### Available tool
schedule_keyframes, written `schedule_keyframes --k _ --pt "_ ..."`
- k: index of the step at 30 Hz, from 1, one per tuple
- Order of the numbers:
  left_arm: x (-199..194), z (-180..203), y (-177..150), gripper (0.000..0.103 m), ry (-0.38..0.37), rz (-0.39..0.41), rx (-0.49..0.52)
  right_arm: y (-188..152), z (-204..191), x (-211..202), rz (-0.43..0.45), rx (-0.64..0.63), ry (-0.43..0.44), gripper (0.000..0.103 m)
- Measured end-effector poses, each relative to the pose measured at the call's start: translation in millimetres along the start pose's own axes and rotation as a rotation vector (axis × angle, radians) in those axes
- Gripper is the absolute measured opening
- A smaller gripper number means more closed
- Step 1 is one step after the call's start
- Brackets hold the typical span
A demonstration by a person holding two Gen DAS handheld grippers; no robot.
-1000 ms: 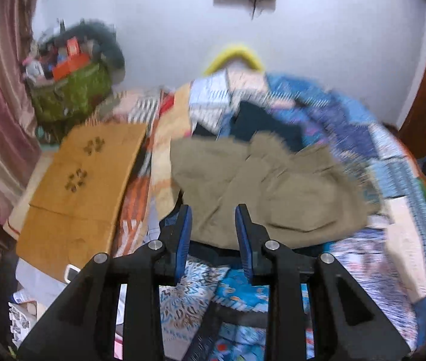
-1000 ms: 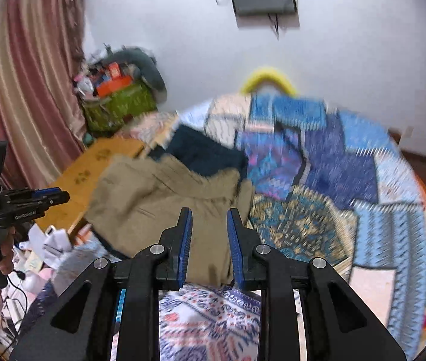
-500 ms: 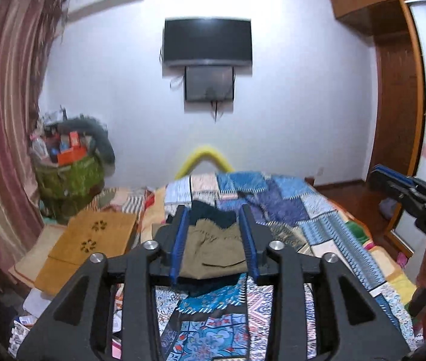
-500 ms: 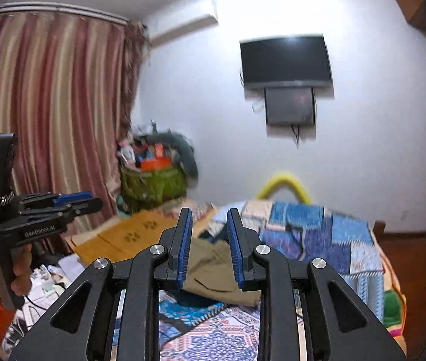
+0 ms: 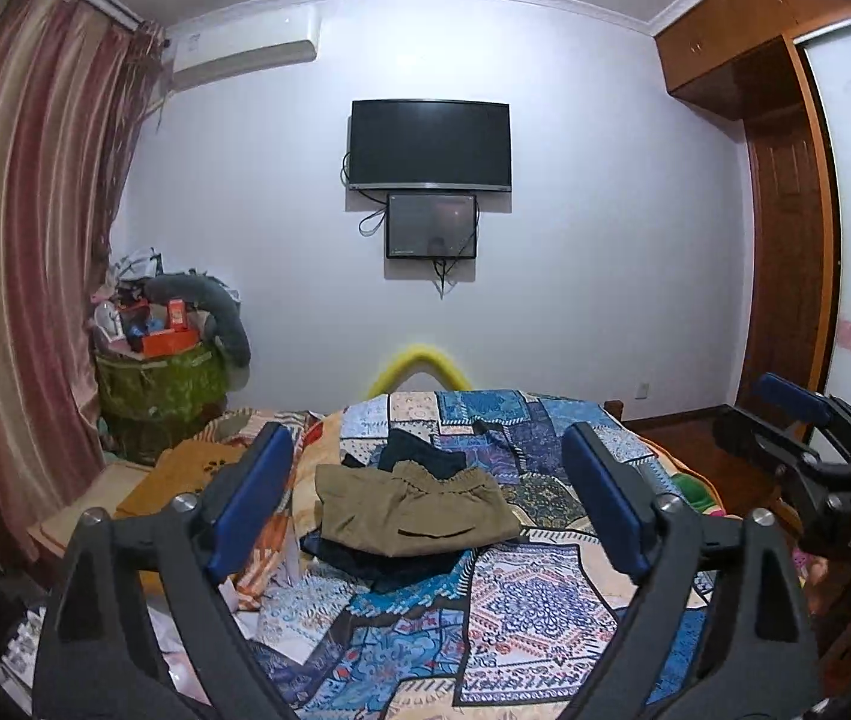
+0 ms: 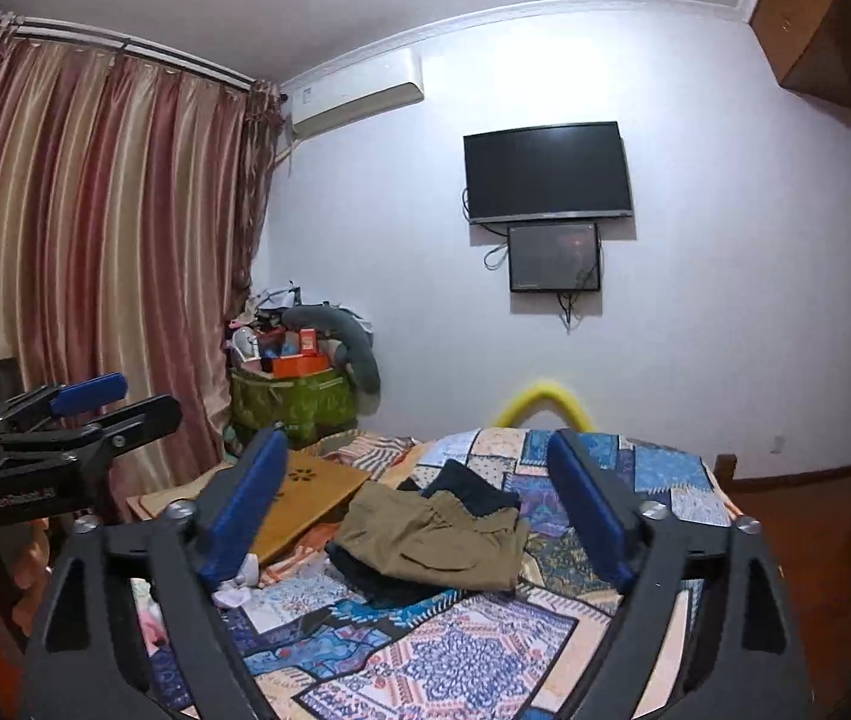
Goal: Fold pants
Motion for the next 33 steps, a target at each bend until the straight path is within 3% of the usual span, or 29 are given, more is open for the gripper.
schedule_keyframes --k 1,17,33 --pt "-0.7 -0.9 -0.9 0.096 0.002 0.0 -0.002 -0.5 1.2 -0.2 0.002 -0.002 -0.013 0.103" --pt "-3.5 -2.1 -10.9 0.103 0.022 0.008 -0.005 -11.5 -1.8 -8.7 -0.002 -0.011 -0.033 0.103" --pt "6.2 0.4 -16.3 0.103 -0.001 -0.02 0.005 -25.8 3.3 -7.3 -0.041 0.022 -0.038 0.103"
Point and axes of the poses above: each gripper's, at about its wrist camera, not at the fingertips, and x roughly the way its jaws point, z to its right, y to its top, the point moved 10 cm from there along x, roughly the way its jaws point, and after that the axes turned 10 degrees about -z, right-handed, at the moved point
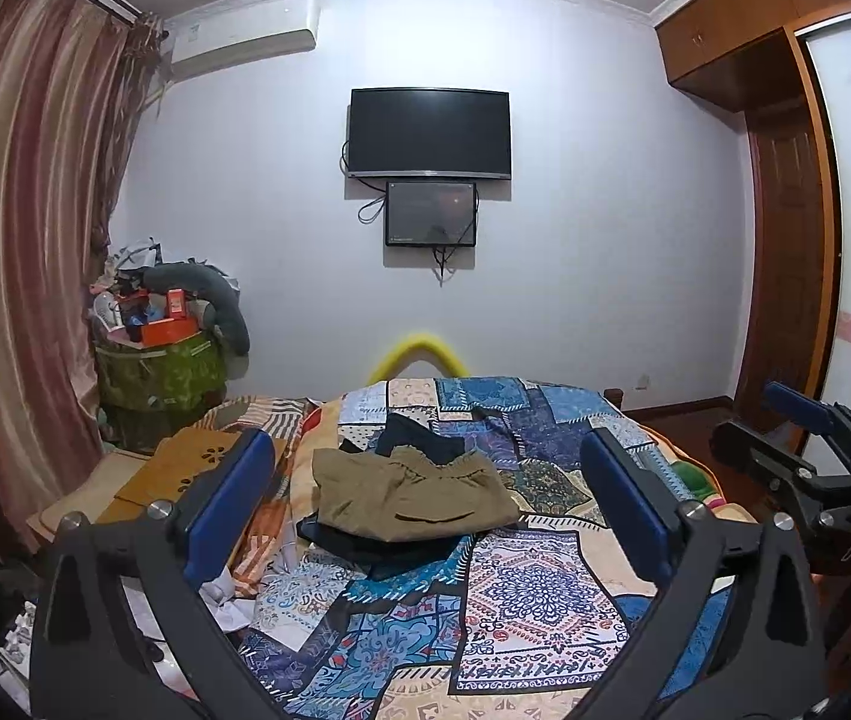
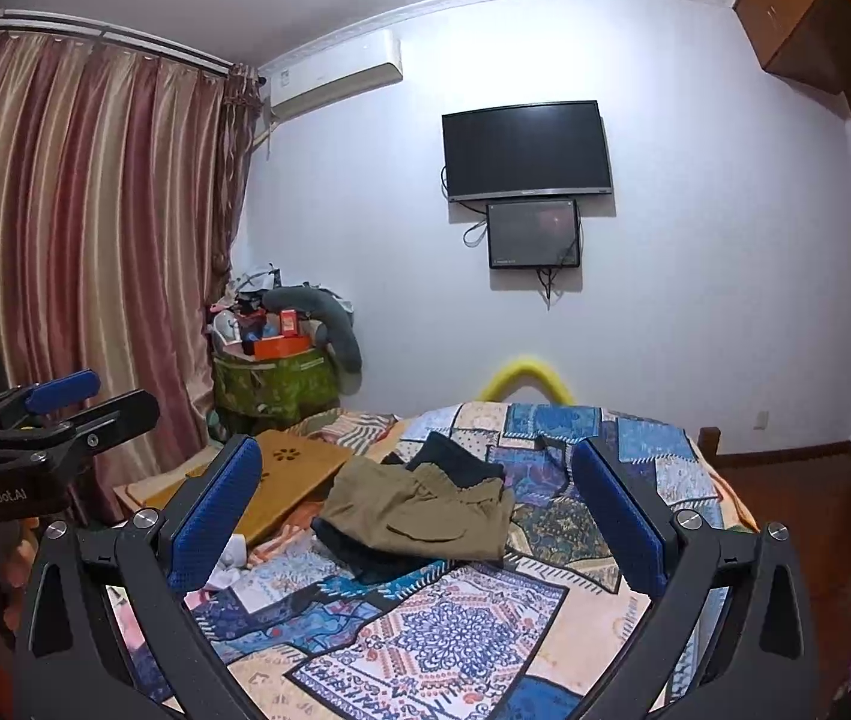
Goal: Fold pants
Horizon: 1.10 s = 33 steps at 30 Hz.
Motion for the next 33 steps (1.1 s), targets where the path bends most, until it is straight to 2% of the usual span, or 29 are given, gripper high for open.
schedule_keyframes --k 33 --pt "12.5 -7.2 -3.4 0.103 -0.048 -0.027 0.015 9.8 8.7 -11.8 0.021 0.016 -0.016 0.103"
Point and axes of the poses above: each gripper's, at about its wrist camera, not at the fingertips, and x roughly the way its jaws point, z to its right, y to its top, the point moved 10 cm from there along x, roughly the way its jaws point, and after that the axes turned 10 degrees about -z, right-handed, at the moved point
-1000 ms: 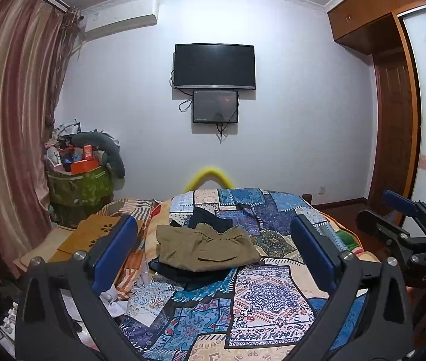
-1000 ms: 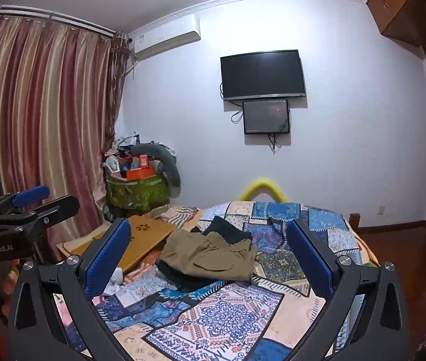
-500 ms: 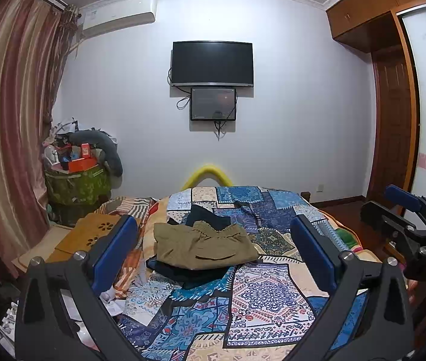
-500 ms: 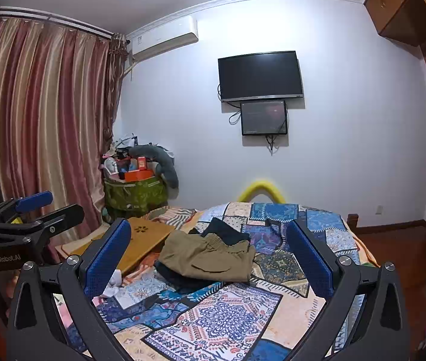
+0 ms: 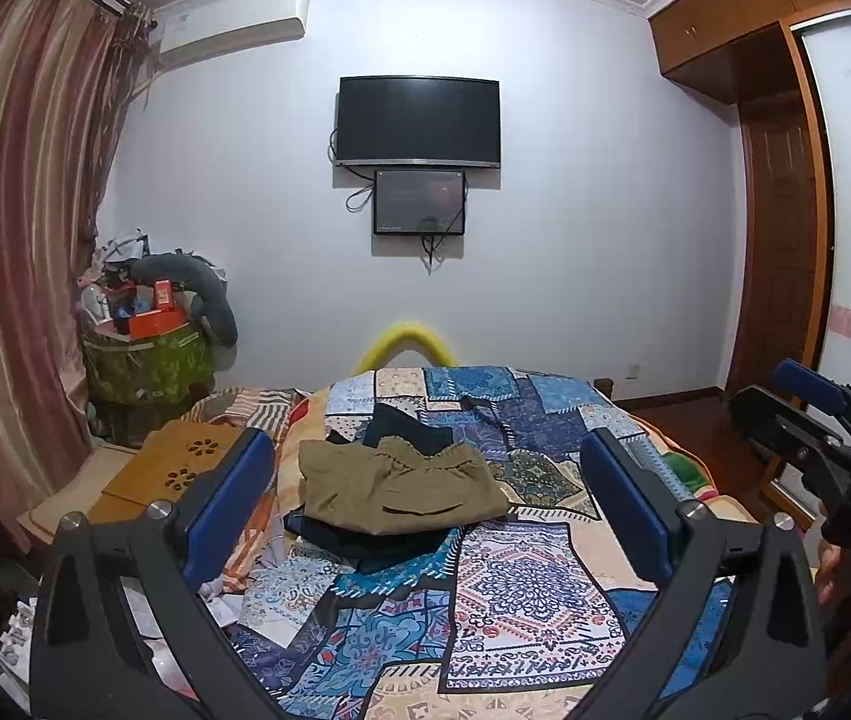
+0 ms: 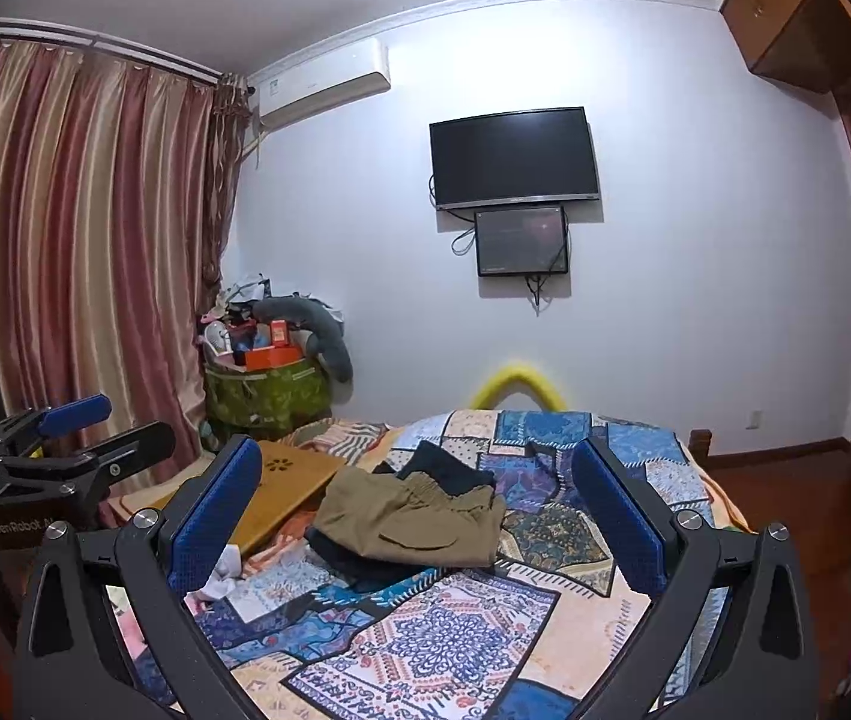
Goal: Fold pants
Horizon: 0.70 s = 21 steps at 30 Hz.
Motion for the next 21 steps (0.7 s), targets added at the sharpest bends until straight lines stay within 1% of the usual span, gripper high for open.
schedule_keyframes --k 21 --pt "2.7 7.5 -3.5 0.103 -0.014 -0.013 0.035 -2.0 3.1 1.5 -0.001 0.008 -0.003 0.103"
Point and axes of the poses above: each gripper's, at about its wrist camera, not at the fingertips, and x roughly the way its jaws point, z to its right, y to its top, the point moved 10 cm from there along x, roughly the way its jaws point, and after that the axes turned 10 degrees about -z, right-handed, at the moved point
